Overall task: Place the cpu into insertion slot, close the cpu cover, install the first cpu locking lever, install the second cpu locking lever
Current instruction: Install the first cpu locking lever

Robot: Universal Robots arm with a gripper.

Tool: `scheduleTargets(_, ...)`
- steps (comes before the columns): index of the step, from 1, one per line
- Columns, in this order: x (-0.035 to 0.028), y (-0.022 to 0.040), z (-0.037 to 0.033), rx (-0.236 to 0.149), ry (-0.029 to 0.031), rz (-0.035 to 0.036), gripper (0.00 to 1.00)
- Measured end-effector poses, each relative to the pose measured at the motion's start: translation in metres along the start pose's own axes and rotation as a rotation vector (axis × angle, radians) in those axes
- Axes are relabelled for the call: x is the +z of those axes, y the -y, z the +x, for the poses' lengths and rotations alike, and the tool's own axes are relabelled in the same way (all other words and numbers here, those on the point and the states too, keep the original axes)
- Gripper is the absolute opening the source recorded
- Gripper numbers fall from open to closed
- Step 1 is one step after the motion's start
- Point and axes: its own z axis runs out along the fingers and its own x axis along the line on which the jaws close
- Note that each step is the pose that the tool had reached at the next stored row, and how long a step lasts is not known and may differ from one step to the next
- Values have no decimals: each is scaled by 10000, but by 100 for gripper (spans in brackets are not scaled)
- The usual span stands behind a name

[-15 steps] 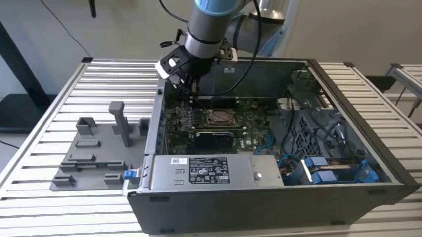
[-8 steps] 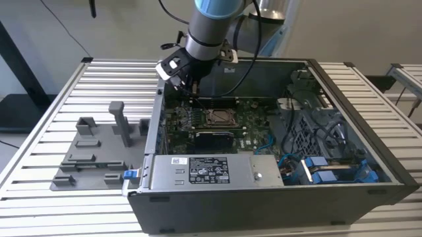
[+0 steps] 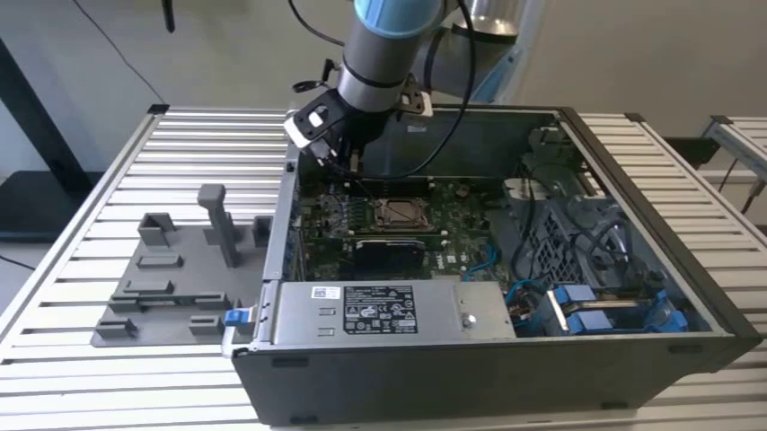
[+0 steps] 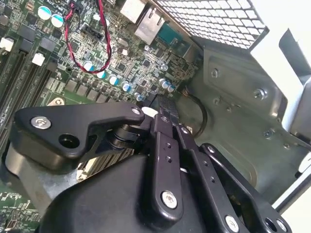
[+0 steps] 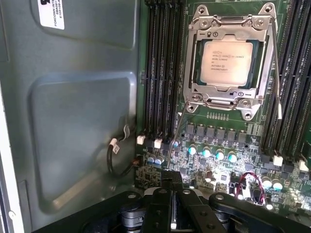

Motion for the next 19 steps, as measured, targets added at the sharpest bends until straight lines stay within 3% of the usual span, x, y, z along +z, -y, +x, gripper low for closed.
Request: scheduleTargets(19,6,-16,5,4,-5,11,11)
